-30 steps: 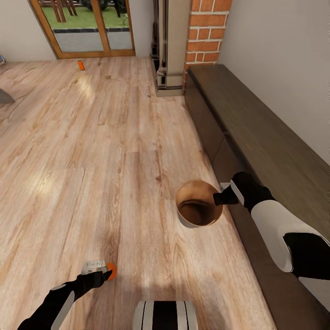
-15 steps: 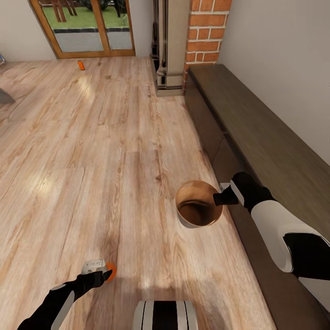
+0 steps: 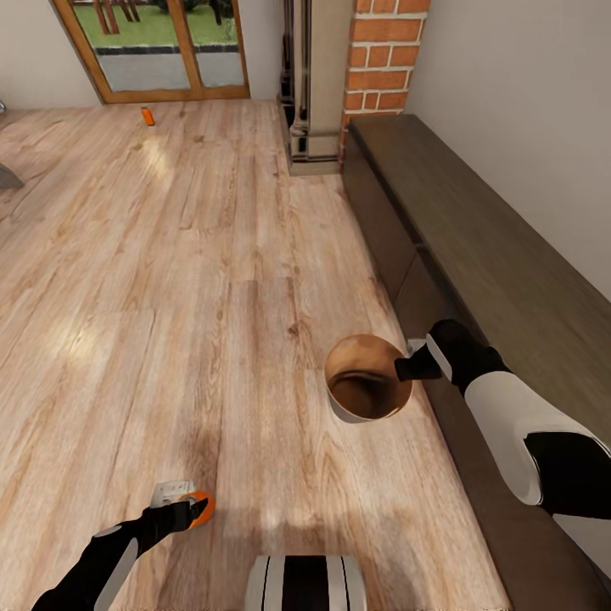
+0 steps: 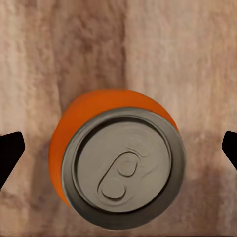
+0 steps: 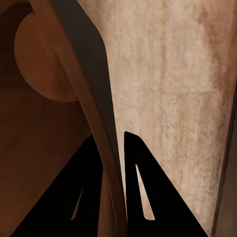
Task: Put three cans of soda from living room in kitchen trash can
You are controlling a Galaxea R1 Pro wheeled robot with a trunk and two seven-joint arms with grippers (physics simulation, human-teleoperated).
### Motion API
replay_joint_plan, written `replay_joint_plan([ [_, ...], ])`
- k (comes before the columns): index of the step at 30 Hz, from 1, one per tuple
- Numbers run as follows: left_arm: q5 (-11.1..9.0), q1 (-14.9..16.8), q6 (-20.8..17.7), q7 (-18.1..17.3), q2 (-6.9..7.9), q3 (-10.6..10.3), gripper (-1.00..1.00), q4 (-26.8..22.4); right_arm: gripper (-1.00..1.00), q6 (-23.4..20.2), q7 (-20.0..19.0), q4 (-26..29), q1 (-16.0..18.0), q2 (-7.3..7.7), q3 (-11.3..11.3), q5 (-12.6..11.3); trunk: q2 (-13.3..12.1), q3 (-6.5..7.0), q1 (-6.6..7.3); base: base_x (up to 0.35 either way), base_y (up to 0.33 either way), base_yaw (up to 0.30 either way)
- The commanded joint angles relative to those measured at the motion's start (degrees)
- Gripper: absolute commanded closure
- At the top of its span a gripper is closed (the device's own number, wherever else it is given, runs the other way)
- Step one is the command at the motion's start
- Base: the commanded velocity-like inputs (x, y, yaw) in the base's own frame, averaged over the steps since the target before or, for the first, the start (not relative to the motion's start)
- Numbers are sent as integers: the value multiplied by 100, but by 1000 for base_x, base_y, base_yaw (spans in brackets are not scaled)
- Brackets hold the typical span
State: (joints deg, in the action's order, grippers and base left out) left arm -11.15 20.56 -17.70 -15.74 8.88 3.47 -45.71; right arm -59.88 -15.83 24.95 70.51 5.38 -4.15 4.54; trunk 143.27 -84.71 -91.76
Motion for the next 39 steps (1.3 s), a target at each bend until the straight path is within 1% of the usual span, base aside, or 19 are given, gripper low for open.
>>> replay_joint_plan([
  [1,1,0,-1,-2,0,3,-100,4,100,-12,-24,1,2,-1,14,-129,2,-22,-1,2,0,0],
  [6,7,0,-13,-7,0,7,-100,16,100,-12,-24,1,-1,-1,18,-129,9,-136,-14,0,0,0],
  [10,-4,0,-8,-8,0,0,-100,1,100,-12,-25,1,-2,-1,19,-135,9,-153,-14,0,0,0],
  [11,-13,-3,-1,-15,0,-5,100,-38,100,-12,-24,1,-3,-1,14,-137,9,-154,-14,0,0,0],
  [17,-3,-8,3,-15,0,-1,100,-99,100,-12,-25,1,-10,-7,16,-138,9,-157,-14,0,0,0],
  [21,9,-8,-14,-9,0,10,100,-82,100,-12,-25,7,-10,-64,12,-131,9,-157,-14,0,0,0],
  [25,29,-8,-53,-15,0,6,100,-66,100,-12,-25,10,-14,-109,10,-122,3,-69,-4,0,0,0],
  [30,34,-8,-72,-10,0,4,100,-50,100,-12,-25,12,-19,-115,10,-121,-3,42,9,0,0,0],
  [37,34,-8,-90,-35,12,4,100,-51,100,-12,-27,5,-19,-189,11,-139,-284,168,163,0,0,0],
  [39,23,-5,-126,-45,24,4,100,-60,100,-12,-36,-8,-19,-242,10,-146,-364,204,207,0,0,0],
])
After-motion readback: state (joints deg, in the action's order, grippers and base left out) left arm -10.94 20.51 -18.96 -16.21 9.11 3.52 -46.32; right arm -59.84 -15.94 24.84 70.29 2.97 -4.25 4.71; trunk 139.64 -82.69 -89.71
